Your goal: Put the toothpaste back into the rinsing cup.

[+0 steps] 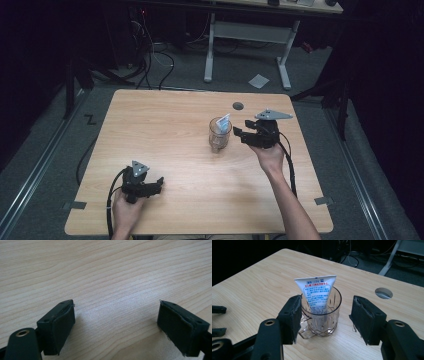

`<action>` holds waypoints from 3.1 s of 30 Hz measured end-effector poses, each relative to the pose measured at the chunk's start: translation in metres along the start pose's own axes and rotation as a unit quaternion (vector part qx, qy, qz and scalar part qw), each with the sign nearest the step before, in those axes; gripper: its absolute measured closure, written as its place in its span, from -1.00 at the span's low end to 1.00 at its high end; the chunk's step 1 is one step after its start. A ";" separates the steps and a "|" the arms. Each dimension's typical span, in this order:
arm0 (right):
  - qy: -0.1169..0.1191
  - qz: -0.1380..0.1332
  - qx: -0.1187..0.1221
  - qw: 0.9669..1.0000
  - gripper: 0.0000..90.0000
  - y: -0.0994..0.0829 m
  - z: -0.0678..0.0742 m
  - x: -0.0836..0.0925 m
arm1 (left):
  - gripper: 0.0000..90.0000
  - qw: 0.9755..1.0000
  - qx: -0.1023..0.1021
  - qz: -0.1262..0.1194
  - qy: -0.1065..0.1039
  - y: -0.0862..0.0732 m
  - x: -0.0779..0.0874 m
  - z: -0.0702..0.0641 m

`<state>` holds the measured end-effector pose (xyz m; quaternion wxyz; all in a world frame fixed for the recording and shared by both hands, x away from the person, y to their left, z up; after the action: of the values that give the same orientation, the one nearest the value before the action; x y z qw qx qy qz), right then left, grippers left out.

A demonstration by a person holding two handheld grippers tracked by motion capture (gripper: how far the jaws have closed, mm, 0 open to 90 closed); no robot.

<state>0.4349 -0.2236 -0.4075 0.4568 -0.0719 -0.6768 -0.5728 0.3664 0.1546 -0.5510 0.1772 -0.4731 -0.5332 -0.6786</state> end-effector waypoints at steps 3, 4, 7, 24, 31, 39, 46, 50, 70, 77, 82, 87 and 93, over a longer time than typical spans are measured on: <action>0.002 -0.004 0.001 1.000 -0.07 -0.002 0.000 0.003 | -0.67 1.000 0.000 0.000 0.000 0.000 0.000 0.000; 0.001 -0.005 0.002 1.000 -0.07 -0.003 0.000 0.004 | -0.67 1.000 0.000 0.000 0.000 0.000 0.000 0.000; 0.003 -0.008 0.000 1.000 -0.07 -0.005 0.000 0.008 | -0.67 1.000 0.000 0.000 0.000 0.000 0.000 0.000; 0.007 -0.023 -0.019 1.000 -0.06 -0.023 -0.006 0.024 | -0.67 1.000 0.000 0.000 0.000 0.000 0.000 0.000; 0.009 -0.029 -0.030 0.999 -0.06 -0.033 -0.010 0.028 | -0.67 1.000 0.000 0.000 0.000 0.000 0.000 0.000; 0.010 -0.031 -0.032 0.999 -0.06 -0.042 -0.010 0.034 | -0.67 1.000 0.000 0.000 0.000 0.000 0.000 0.000; 0.010 -0.031 -0.031 0.999 -0.06 -0.050 -0.010 0.038 | -0.67 1.000 0.000 0.000 0.000 0.000 0.000 0.000; 0.009 -0.033 -0.031 0.999 -0.06 -0.054 -0.010 0.042 | -0.67 1.000 0.000 0.000 0.000 0.000 0.000 0.000; 0.013 -0.051 -0.055 0.997 -0.06 -0.081 -0.014 0.052 | -0.67 1.000 0.000 0.000 0.000 0.000 0.000 0.000; 0.011 -0.049 -0.074 0.996 -0.06 -0.099 -0.019 0.051 | -0.67 1.000 0.000 0.000 0.000 0.000 0.000 0.000; 0.007 -0.046 -0.082 0.996 -0.06 -0.109 -0.022 0.049 | -0.67 1.000 0.000 0.000 0.000 0.000 0.000 0.000; 0.004 -0.041 -0.086 0.995 -0.06 -0.117 -0.023 0.046 | -0.67 1.000 0.000 0.000 0.000 0.000 0.000 0.000; -0.002 -0.035 -0.088 0.996 -0.06 -0.123 -0.022 0.042 | -0.67 1.000 0.000 0.000 0.000 0.000 0.000 0.000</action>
<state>0.3466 -0.3011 -0.4673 0.4274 -0.0890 -0.6268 -0.6453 0.3664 0.1545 -0.5510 0.1773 -0.4729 -0.5334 -0.6786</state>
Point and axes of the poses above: each handheld gripper's, and its own axes: x roughly backward along the jaws, y roughly out of its top, z roughly to its left, the point moved 2 cm from there along -x, roughly forward along the jaws, and after that the axes turned 13 degrees about z, right-handed, at the moved point
